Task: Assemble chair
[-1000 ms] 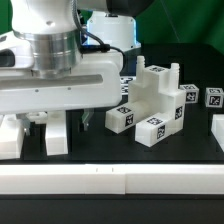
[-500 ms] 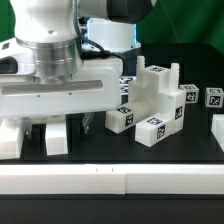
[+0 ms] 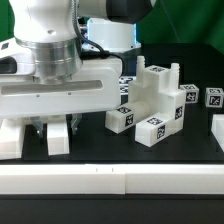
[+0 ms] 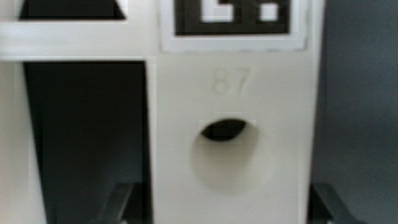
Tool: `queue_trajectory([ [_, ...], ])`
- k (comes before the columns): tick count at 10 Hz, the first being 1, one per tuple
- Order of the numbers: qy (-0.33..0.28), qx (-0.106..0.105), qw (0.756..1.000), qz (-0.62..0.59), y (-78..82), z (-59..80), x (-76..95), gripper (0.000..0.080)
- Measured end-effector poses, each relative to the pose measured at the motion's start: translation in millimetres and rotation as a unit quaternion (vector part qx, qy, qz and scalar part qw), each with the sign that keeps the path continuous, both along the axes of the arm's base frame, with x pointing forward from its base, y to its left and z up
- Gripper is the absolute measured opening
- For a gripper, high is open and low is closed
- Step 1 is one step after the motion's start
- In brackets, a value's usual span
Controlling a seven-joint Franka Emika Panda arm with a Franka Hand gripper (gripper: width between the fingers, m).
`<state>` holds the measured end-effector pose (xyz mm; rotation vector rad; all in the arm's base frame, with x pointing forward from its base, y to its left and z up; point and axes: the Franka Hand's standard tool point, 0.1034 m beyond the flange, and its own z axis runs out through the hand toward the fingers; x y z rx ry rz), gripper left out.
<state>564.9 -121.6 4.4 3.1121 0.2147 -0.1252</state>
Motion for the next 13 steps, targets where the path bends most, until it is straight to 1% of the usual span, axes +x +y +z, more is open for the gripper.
queue_trajectory([
  [4,0.000,0.000,1.000,-0.001,-0.1,0.8,0.4,0.0286],
  [5,-0.001,0.001,1.000,-0.002,-0.7,4.6,1.2,0.0286],
  [7,-0.005,0.004,1.000,-0.004,-1.7,17.4,3.4,0.0288],
  [10,0.001,0.017,1.000,-0.017,3.1,47.8,7.0,0.0288],
  [12,0.009,0.028,0.999,-0.022,5.2,68.8,17.4,0.0288],
  [13,0.003,0.027,0.999,-0.020,4.7,73.6,24.8,0.0288],
])
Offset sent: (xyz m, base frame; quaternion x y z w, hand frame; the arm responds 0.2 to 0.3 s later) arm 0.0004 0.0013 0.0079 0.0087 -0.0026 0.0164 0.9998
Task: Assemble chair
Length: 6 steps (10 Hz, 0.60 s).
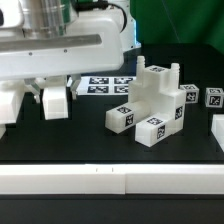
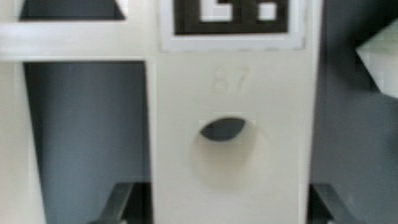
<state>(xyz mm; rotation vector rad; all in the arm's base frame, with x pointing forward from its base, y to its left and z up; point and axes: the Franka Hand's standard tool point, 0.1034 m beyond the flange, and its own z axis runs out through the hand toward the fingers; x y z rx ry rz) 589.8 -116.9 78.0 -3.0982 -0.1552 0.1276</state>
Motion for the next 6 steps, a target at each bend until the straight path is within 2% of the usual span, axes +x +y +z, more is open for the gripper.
queue_trajectory([
  [5,0.003,0.000,1.000,-0.001,0.3,-3.7,-2.2,0.0288],
  [6,0.007,0.002,1.000,-0.026,5.0,2.7,-5.3,0.0288],
])
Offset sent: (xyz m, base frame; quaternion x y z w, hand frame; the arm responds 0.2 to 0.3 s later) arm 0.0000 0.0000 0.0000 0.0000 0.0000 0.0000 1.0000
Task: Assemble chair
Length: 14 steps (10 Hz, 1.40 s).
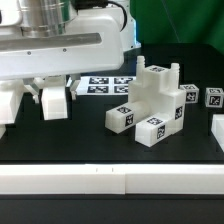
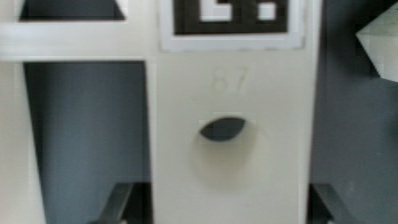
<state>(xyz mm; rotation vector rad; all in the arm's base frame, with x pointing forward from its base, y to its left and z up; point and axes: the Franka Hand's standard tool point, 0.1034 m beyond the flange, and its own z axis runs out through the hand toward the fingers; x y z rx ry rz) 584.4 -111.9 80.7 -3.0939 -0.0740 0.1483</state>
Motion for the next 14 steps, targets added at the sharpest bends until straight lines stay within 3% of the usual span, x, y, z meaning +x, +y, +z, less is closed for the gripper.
queue_trajectory([
  [2,0.007,0.007,0.999,-0.048,14.5,20.2,-10.6,0.0288],
  [5,0.002,0.015,0.998,-0.058,34.1,46.2,-10.1,0.0288],
  [10,0.010,0.007,0.989,-0.147,34.8,42.9,-11.4,0.0288],
  [14,0.026,-0.005,0.939,-0.344,57.8,56.2,-22.3,0.0288],
])
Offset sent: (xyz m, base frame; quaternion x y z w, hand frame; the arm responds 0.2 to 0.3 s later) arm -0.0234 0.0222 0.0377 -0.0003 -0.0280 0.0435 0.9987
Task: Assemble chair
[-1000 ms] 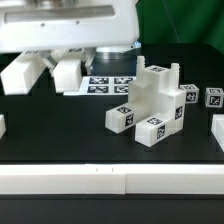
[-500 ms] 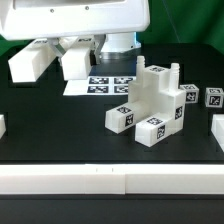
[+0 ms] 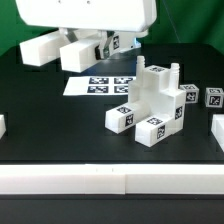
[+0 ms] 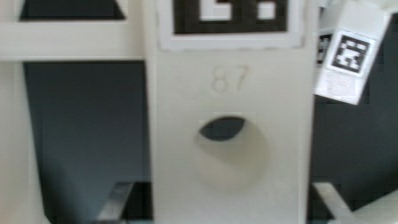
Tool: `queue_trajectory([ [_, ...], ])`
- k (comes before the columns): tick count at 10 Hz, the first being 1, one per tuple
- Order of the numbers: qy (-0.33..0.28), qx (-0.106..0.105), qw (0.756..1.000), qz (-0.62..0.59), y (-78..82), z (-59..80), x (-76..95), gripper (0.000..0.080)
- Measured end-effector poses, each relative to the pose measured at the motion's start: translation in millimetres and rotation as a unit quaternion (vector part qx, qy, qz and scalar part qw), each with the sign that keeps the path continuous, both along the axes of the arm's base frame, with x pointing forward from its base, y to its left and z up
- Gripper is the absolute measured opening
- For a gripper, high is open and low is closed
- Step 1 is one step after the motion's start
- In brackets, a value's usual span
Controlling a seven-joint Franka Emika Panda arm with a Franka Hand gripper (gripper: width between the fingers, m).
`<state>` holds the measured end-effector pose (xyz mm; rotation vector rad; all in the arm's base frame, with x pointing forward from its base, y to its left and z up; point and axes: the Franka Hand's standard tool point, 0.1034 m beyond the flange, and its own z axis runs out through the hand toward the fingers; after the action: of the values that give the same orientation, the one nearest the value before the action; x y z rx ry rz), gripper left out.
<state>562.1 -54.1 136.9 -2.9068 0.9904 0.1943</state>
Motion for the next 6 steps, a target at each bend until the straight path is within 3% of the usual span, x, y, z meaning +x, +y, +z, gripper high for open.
queue_trajectory([
  [3,0.005,-0.009,0.995,-0.096,29.5,12.0,9.4,0.0288],
  [6,0.007,-0.009,0.996,-0.092,28.6,8.8,7.9,0.0288],
])
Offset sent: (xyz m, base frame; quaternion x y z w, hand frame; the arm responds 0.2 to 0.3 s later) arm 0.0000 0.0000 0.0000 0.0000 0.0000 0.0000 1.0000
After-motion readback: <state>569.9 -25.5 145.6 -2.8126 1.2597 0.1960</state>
